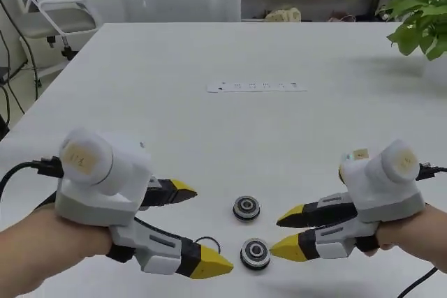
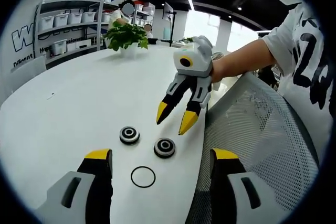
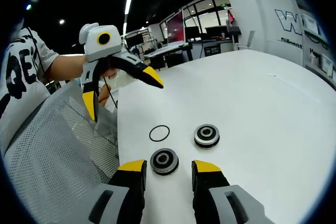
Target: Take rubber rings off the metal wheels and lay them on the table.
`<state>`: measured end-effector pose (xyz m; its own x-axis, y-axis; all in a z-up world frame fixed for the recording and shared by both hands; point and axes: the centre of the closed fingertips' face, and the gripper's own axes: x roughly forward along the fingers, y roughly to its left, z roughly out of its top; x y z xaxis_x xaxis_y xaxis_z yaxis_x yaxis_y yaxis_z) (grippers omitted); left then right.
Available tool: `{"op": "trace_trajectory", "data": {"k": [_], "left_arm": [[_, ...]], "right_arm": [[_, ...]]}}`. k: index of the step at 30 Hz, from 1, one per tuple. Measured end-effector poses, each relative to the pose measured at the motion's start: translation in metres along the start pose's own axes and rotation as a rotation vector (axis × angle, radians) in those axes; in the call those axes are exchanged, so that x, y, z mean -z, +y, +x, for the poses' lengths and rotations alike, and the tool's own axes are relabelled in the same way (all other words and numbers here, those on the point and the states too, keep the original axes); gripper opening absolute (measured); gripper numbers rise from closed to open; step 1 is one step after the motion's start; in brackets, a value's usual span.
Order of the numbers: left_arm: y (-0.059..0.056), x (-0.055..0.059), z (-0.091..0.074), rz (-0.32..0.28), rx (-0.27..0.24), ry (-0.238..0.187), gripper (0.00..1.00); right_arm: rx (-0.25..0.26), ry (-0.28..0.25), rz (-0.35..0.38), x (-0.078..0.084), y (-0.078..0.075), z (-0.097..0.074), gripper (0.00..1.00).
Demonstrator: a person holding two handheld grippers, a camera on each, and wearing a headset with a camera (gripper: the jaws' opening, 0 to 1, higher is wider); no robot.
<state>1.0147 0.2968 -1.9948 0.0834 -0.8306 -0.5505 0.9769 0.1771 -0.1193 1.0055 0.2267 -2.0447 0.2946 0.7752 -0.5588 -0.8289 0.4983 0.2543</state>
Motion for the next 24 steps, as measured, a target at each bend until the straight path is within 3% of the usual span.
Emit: {"op": "trace_trajectory", "data": {"k": [24], "left_arm": [[-0.003,0.014,0.034,0.027,0.064,0.075,0.61]], "right_arm": [[-0.031,0.054,-0.044,0.015,0.005,0.013,0.31]]}}
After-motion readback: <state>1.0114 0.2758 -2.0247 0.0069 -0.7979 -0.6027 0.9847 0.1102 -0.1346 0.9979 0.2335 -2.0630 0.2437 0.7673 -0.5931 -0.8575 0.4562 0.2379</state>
